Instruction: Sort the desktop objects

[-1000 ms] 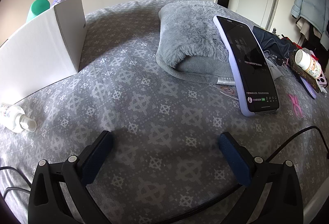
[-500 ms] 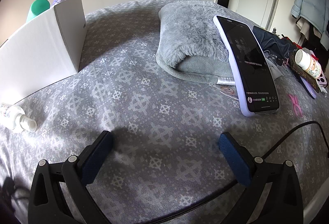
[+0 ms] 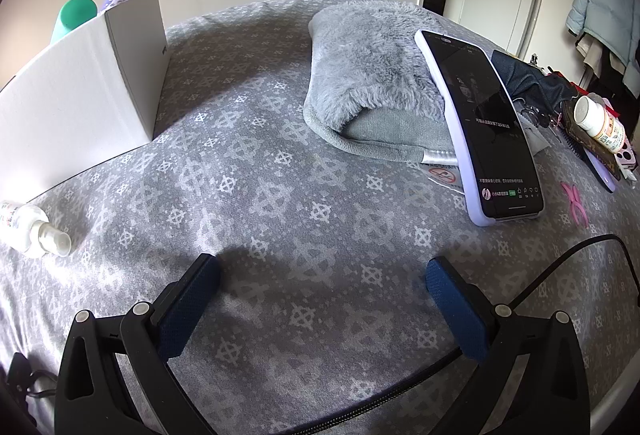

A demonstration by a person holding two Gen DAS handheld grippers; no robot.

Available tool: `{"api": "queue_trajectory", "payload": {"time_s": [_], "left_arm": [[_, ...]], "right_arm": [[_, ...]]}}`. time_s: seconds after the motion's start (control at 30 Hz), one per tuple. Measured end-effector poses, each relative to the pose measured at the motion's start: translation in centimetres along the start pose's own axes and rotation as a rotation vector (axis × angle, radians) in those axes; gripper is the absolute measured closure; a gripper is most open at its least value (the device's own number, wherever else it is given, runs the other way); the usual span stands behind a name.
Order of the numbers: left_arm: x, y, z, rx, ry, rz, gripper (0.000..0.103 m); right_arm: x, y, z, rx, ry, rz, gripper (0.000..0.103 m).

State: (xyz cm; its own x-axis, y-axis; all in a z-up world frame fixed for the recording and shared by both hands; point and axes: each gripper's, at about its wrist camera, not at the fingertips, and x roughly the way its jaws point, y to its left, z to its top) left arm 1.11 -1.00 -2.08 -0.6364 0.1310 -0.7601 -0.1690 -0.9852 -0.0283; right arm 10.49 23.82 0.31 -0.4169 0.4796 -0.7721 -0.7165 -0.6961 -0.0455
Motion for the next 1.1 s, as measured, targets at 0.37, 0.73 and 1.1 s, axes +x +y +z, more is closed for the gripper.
{"api": "queue_trajectory", "payload": {"time_s": [0.37,0.73,1.1], "left_arm": [[-0.6,-1.1,-0.8,0.008,-0.004,0.010,0.000],[-0.8,-1.2,-0.9,0.016,-0.008,0.021,0.000],[-1.0,-1.6,-0.9,0.025,-0.011,0.035,0.000]], "right_arm": [[0.0,0.0,0.0,0.000,0.000,0.000,0.000],[0.0,0.0,0.0,0.000,0.000,0.000,0.000],[0.0,0.0,0.0,0.000,0.000,0.000,0.000]]}}
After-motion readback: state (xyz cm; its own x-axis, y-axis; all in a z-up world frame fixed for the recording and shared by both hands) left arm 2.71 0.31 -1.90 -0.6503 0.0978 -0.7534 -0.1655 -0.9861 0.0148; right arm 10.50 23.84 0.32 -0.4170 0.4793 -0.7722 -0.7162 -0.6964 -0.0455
